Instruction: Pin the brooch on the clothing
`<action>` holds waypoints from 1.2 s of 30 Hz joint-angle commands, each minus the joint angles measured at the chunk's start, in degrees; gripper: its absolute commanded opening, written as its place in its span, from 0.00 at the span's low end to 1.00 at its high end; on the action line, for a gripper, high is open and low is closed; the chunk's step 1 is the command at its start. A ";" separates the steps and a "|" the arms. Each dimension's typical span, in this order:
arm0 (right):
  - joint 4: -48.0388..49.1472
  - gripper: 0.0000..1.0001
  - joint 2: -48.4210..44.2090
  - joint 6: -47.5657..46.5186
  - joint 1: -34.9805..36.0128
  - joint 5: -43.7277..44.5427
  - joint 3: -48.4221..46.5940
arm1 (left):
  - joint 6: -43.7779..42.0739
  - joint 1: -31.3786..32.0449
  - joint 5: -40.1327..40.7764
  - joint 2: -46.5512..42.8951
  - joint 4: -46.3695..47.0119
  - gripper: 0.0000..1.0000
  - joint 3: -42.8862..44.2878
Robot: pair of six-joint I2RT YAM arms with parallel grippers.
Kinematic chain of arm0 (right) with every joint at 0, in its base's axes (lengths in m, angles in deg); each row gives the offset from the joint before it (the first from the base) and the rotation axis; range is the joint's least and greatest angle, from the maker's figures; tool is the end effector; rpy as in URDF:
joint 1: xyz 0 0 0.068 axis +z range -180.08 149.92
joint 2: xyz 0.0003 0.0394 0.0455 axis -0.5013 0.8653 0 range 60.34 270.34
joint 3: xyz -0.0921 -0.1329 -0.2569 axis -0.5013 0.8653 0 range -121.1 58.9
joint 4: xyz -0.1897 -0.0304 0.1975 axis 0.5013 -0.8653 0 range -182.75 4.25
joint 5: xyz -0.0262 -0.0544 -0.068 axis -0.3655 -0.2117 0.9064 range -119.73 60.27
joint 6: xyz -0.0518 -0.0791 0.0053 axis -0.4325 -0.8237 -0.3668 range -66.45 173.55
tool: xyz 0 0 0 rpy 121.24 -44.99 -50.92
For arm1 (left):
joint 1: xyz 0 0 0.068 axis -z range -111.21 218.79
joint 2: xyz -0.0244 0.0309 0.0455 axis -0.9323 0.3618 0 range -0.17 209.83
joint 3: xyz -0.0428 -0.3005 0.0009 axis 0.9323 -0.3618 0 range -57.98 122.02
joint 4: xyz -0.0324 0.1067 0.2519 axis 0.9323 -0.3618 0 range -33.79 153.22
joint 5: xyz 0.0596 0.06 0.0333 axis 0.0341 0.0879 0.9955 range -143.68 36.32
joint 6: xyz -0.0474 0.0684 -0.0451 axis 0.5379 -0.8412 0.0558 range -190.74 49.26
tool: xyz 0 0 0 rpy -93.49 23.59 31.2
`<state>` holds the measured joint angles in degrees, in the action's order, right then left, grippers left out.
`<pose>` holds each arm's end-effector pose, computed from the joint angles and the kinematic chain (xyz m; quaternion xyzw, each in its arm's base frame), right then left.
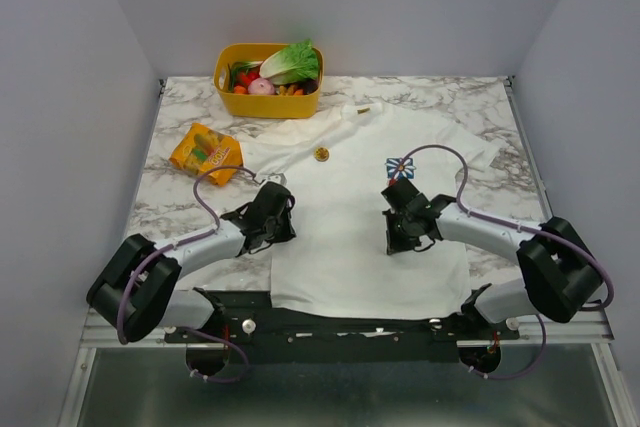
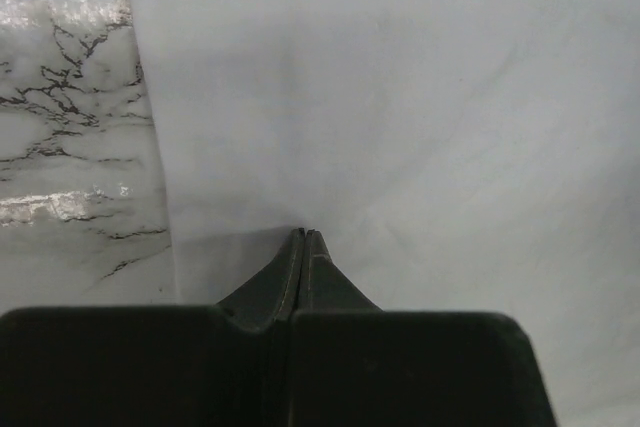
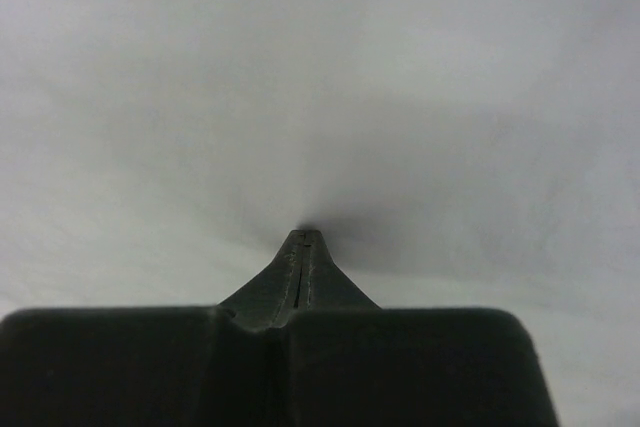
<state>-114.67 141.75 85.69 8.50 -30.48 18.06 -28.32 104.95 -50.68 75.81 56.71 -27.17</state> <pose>0.2091 0.1682 0.1329 -0.0565 0.9824 0.1083 0.1415 0.2231 -0.1574 0.1331 -0.0601 0.9424 -0.1886 0.2696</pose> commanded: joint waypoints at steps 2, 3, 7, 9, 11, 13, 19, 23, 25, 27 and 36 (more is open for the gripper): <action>-8.24 0.00 -0.98 2.05 0.96 0.84 2.52 | 1.62 1.98 2.18 -1.45 -8.17 0.00 -3.21; -8.51 0.00 -1.07 2.14 0.96 2.93 2.26 | 1.62 2.24 2.18 -1.54 -8.18 0.00 -3.30; -9.04 0.01 -0.90 2.31 0.96 5.23 0.42 | 1.44 2.69 3.49 -1.89 -8.09 0.00 -2.77; -8.95 0.01 -1.60 2.57 0.96 6.72 -0.90 | 0.57 2.60 4.11 -2.42 -8.09 0.00 -1.37; -8.95 0.01 -3.44 2.58 0.88 8.30 -3.09 | -0.13 2.68 5.86 -3.03 -8.44 0.00 1.08; -9.39 0.02 -5.37 2.31 0.96 11.38 -5.03 | -1.36 2.60 7.09 -4.17 -8.70 0.07 3.28; -9.92 0.05 -11.52 -0.15 0.96 16.57 -12.15 | -5.40 2.60 10.61 -11.11 -7.12 0.57 10.23; -8.17 0.24 -17.58 -1.73 0.96 17.54 -13.83 | -7.86 2.69 12.11 -17.17 -4.50 0.82 12.08; -6.85 0.37 -22.50 -2.34 0.96 17.63 -13.57 | -8.57 2.68 12.02 -21.30 -2.74 0.89 11.56; -4.39 0.56 -28.11 -2.96 0.96 17.54 -12.25 | -8.75 2.68 12.20 -25.51 -0.10 0.94 10.24; 4.31 1.00 -45.89 -5.86 0.96 18.59 -6.27 | -9.37 2.51 10.01 -38.71 8.17 0.99 2.86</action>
<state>-114.91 99.80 82.00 8.98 -14.31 9.30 -36.26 107.29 -40.21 41.06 59.62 -21.42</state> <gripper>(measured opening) 0.994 0.985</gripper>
